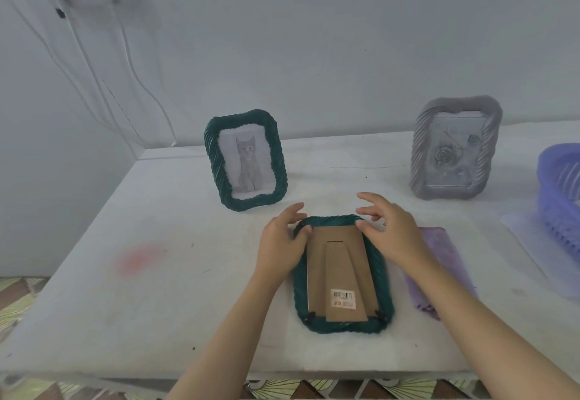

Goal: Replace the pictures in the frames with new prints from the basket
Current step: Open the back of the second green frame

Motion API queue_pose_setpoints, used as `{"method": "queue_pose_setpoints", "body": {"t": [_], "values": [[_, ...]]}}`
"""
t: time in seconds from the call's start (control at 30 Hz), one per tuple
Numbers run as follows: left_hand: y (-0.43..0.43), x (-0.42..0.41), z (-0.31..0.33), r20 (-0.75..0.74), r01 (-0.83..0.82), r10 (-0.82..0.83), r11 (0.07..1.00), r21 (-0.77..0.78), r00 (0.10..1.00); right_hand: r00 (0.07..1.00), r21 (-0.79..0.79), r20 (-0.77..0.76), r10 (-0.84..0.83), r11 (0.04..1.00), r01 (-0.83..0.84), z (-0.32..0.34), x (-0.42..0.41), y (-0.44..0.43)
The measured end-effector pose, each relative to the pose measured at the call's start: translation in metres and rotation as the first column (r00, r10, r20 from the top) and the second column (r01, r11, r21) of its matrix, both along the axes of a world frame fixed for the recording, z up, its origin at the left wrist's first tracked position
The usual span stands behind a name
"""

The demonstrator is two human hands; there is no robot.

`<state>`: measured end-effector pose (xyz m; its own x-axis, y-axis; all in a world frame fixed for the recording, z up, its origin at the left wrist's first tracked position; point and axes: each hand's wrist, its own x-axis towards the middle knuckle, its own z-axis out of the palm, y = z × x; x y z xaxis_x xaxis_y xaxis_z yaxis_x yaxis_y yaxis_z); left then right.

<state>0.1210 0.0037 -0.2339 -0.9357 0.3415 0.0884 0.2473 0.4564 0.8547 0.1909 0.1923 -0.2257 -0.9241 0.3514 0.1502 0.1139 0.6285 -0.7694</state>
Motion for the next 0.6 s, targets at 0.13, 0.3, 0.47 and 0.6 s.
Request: {"method": "queue_pose_setpoints", "body": {"t": [0.13, 0.3, 0.47, 0.6], "values": [[-0.007, 0.008, 0.000, -0.001, 0.221, -0.223, 0.965, -0.138, 0.975, 0.997, 0.070, 0.040, 0.073, 0.995, -0.076, -0.003, 0.012, -0.005], [-0.025, 0.013, -0.001, 0.033, 0.376, -0.387, 0.868, -0.324, 0.922, 0.976, 0.177, 0.116, 0.184, 0.963, -0.202, -0.008, 0.033, -0.004], [-0.025, 0.012, -0.001, -0.038, 0.365, -0.412, 0.842, -0.397, 0.910, 0.969, 0.235, 0.159, 0.190, 0.946, -0.224, -0.009, 0.034, -0.003], [-0.030, 0.017, -0.006, -0.130, 0.270, -0.357, 0.859, -0.435, 0.925, 0.980, 0.256, 0.127, 0.151, 0.950, -0.180, -0.011, 0.036, -0.003]]}}
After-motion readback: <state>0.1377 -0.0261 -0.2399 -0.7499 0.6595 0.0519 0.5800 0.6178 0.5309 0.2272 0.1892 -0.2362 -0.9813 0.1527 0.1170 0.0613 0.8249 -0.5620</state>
